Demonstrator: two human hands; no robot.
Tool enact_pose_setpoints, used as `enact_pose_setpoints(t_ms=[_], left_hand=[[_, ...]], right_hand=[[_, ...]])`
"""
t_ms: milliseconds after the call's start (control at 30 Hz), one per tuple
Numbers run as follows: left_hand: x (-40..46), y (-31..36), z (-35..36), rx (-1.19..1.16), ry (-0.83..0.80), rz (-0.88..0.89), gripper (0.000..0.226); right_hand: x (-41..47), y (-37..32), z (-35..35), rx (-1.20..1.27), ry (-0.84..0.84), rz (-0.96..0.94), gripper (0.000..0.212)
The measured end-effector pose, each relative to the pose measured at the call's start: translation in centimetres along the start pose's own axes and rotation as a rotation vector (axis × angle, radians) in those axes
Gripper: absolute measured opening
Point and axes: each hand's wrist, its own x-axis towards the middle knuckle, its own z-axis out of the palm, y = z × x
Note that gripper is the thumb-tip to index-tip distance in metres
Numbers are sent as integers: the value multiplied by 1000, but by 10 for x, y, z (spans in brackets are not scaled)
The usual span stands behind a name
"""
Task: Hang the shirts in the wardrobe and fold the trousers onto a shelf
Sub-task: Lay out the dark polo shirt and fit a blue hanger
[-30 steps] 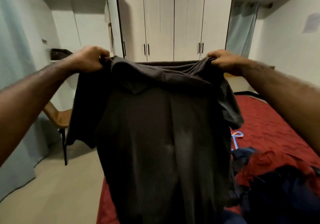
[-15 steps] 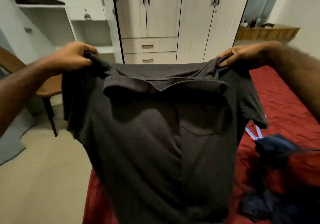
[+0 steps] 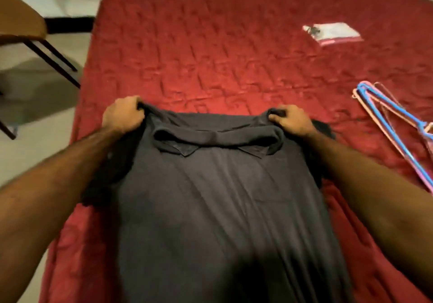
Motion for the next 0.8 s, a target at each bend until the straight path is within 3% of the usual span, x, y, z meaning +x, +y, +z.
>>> enact_pose_setpoints(t_ms=[100, 233, 500, 667, 800], left_hand=[[2, -3, 32, 73, 197, 44, 21], [14, -12, 48, 99, 270, 117, 23], [25, -22, 57, 119, 290, 230, 19], [32, -14, 63, 323, 286, 409, 13], [-1, 13, 59, 502, 280, 296, 24]], right_hand=[[-8, 7, 33, -32, 237, -31, 28], [-2, 7, 45, -118, 294, -75, 26], [9, 10, 45, -181, 286, -90, 28], [36, 24, 34, -403, 191, -332, 62], [23, 17, 28, -481, 182, -343, 37]])
